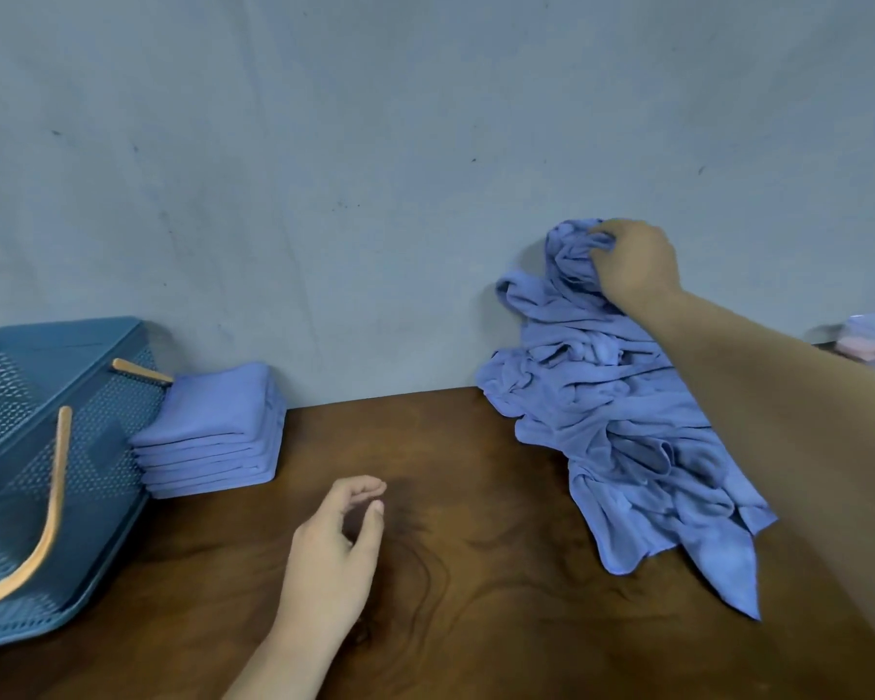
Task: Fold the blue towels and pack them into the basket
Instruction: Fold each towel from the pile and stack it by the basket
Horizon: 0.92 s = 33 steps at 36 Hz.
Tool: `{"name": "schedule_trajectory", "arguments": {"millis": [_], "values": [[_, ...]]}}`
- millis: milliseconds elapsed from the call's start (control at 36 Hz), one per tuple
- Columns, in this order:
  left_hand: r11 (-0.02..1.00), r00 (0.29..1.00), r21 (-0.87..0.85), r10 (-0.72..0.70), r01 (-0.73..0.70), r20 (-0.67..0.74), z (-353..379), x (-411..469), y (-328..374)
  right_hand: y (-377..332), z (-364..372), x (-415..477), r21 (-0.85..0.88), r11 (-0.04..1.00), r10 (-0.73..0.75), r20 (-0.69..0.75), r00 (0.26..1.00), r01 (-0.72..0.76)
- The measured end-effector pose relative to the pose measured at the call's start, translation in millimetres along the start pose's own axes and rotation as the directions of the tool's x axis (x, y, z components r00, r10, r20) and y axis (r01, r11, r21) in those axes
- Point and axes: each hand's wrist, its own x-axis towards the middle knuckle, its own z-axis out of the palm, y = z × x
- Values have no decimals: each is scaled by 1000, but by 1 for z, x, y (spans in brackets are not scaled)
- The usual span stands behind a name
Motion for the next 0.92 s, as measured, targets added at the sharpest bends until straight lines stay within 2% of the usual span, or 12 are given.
{"name": "schedule_trajectory", "arguments": {"millis": [111, 250, 361, 500, 611, 750, 917], "values": [[1000, 1000, -23, 6, -7, -19, -3, 1, -2, -38, -40, -18, 160, 981, -90, -108, 990, 107], [991, 997, -120, 62, -67, -47, -9, -5, 4, -87, -71, -45, 327, 923, -167, -135, 977, 203], [985, 995, -155, 60, -72, -81, -18, -8, 14, -118, -77, -78, 502, 825, -222, -135, 966, 260], [967, 986, -246, 32, -72, -163, -35, -10, 23, -134, -55, -133, 602, 783, -238, 56, 970, 158], [973, 982, -229, -26, -17, -185, -47, -14, 19, -123, -25, -175, 681, 732, -200, 189, 961, 19], [970, 989, -232, -98, 70, -115, -47, -12, 16, -97, 11, -204, 616, 785, -150, 279, 948, -58], [986, 981, -126, -83, 106, 174, -35, -14, 13, -74, 58, -234, 528, 839, -140, 441, 886, -130]]}}
